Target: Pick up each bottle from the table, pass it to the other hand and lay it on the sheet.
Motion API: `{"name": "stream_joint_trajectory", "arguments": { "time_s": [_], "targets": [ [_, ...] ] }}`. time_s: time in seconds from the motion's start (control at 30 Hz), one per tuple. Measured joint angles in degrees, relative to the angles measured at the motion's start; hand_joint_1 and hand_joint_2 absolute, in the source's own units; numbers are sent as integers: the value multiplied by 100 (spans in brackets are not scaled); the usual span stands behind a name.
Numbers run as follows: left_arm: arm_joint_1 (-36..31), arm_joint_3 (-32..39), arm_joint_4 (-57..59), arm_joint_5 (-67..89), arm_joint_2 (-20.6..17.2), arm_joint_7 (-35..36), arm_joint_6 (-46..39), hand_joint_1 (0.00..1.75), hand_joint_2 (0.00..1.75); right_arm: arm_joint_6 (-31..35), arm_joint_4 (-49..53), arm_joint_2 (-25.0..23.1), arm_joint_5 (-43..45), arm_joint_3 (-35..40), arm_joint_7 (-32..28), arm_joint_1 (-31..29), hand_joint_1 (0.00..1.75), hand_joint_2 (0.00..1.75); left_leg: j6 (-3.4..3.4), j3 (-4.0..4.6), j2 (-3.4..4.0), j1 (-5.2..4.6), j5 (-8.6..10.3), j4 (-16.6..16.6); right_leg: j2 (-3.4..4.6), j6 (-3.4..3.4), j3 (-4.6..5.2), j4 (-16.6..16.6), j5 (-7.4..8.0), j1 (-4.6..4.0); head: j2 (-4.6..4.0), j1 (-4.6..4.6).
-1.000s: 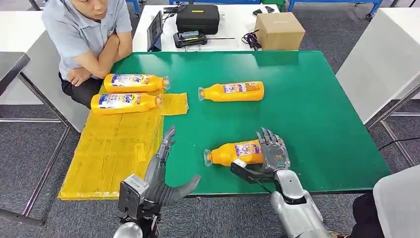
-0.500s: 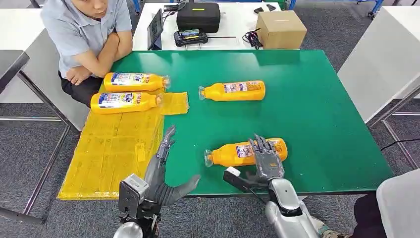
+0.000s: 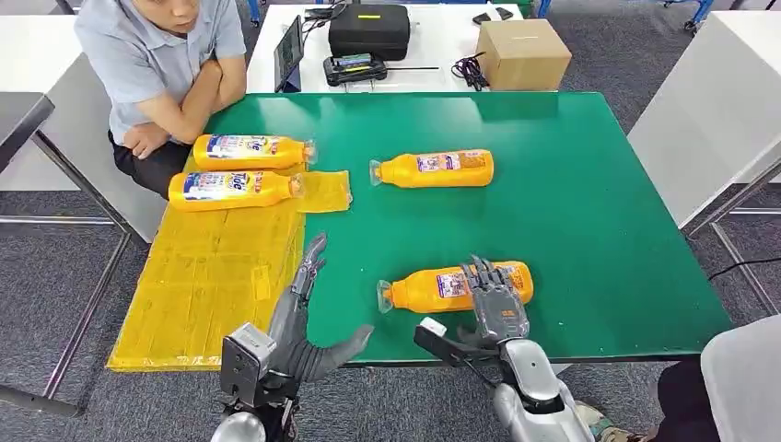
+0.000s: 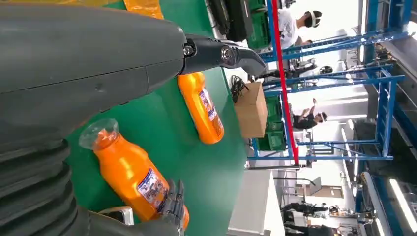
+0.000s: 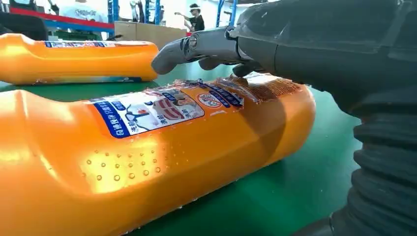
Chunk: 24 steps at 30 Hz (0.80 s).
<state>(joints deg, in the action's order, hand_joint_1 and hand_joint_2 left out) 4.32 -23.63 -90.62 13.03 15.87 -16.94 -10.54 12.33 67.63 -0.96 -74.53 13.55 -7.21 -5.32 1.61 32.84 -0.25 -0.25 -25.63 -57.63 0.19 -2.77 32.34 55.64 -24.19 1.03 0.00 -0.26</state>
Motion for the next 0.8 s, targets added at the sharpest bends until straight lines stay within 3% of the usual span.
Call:
{"name": "stream_joint_trajectory", "arguments": {
  "time_s": [0.4, 0.5, 0.8],
  "targets": [
    [30, 2, -15, -4, -4, 98, -59, 0, 175, 26, 940, -48, -2, 277, 31, 373, 0, 175, 0, 19, -1, 0, 1, 0, -1, 0, 18, 2, 0, 0, 0, 0],
    [31, 4, -50, 42, -4, 127, -11, 0, 175, 637, 1395, -149, 83, 324, -120, 451, 0, 175, 0, 23, -1, 0, 1, 0, 0, 0, 23, 2, 0, 0, 0, 0],
    [13, -52, -35, -122, -22, -134, -244, 0, 175, 1598, 2271, -358, 94, 243, -249, 460, 0, 175, 0, 23, -2, 0, 1, 0, -1, 0, 24, 1, 0, 0, 0, 0]
  ]
}}
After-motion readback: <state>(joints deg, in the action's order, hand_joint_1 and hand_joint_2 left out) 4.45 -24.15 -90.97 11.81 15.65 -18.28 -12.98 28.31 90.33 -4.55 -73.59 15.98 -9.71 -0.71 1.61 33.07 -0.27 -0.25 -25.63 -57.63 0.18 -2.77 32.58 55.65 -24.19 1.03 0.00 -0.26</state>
